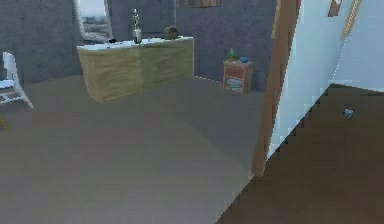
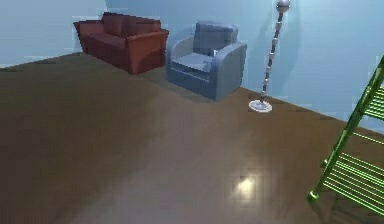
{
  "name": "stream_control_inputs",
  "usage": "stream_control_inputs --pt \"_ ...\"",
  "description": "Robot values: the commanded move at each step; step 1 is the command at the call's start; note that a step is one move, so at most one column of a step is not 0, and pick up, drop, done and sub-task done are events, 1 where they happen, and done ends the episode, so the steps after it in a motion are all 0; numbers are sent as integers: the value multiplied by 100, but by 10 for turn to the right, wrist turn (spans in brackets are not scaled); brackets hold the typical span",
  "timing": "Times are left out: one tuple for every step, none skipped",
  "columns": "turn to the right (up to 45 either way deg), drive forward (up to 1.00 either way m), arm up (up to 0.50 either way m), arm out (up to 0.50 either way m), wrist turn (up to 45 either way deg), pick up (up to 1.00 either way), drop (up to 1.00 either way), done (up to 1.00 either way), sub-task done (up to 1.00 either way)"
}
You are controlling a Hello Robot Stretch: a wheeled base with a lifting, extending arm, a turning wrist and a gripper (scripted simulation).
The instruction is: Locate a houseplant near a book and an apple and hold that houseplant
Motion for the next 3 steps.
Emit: stream_control_inputs --pt "0 45 0 0 0 0 0 0 0" --pt "-450 0 0 0 0 0 0 0 0" --pt "0 50 0 0 0 0 0 0 0"
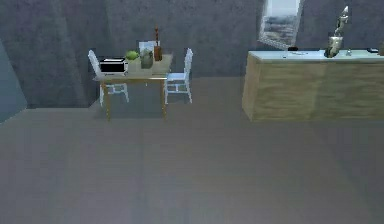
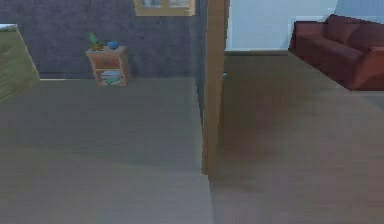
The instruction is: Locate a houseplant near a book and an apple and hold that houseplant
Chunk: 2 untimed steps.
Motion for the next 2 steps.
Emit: stream_control_inputs --pt "-450 0 0 0 0 0 0 0 0" --pt "0 45 0 0 0 0 0 0 0"
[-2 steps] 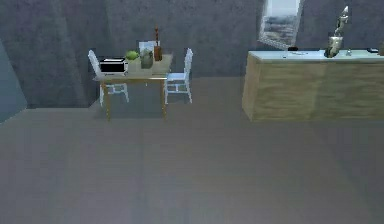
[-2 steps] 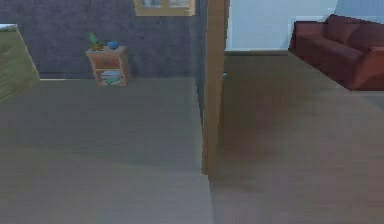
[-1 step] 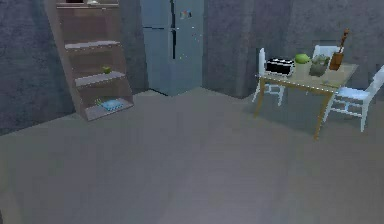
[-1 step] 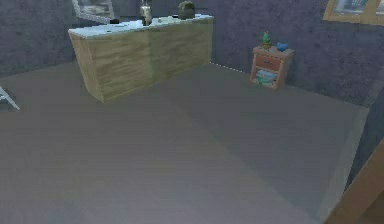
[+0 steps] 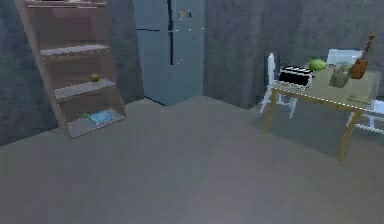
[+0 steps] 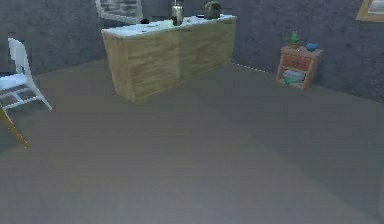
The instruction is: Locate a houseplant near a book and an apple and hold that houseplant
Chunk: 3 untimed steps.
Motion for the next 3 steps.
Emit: stream_control_inputs --pt "-360 0 0 0 0 0 0 0 0" --pt "0 100 0 0 0 0 0 0 0" --pt "-30 0 0 0 0 0 0 0 0"
